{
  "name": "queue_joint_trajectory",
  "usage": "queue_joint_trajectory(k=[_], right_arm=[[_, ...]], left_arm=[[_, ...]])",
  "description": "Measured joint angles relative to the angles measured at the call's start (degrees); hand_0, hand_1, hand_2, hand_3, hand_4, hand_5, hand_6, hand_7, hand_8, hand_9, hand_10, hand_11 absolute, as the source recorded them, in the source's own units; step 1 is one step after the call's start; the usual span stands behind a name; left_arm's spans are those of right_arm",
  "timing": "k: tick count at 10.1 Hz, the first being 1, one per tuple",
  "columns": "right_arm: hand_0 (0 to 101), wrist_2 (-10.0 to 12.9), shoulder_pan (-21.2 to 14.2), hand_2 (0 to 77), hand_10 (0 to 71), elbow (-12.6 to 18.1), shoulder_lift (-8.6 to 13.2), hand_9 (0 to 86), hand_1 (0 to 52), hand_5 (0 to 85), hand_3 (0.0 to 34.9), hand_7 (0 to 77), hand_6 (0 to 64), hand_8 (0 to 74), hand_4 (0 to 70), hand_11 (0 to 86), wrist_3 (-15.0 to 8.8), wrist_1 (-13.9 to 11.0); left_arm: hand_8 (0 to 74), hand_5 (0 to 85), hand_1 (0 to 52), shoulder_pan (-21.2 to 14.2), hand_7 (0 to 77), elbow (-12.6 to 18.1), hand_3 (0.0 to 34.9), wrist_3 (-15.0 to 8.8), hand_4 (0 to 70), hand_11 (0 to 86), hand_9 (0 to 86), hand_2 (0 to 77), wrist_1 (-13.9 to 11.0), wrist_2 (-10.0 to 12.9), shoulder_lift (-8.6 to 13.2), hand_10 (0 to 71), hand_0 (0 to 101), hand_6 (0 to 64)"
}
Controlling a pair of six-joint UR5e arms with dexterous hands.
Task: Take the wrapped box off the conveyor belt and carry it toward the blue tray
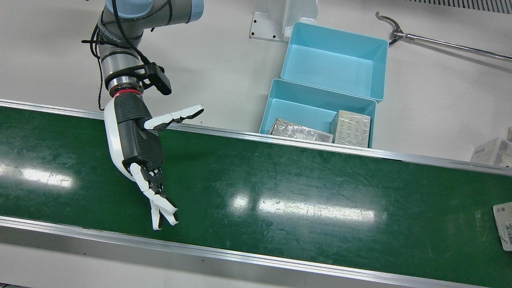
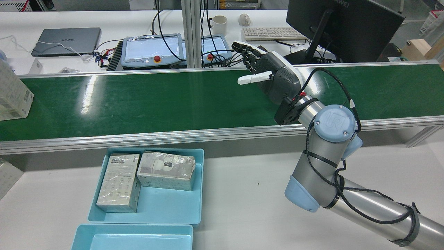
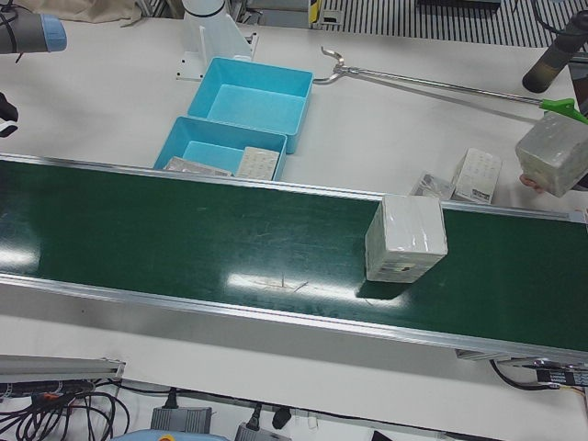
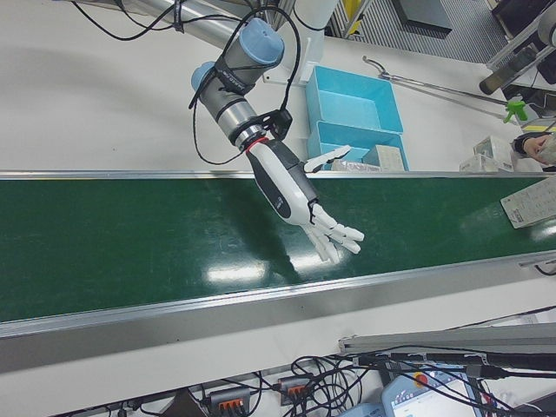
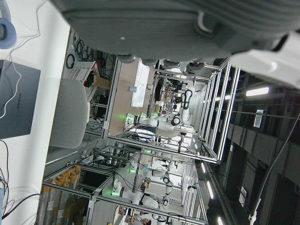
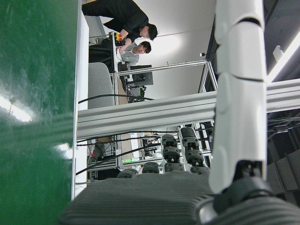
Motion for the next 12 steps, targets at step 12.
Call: queue_joint_trajectory(k=[12], right_arm=[[49, 1.03, 0.30, 7.1, 0.0, -4.06, -0.63, 1.1, 16.9, 18.0, 0.0, 4.9, 4.4, 0.0, 10.9, 1.1, 0.71, -0.07]], left_arm=[[0.5, 1.1, 0.0, 0.00, 0.5, 0.00, 0.0, 0.00, 0.0, 0.5, 0.5, 0.5, 0.00, 0.00, 0.00, 0.5, 0, 0.5]])
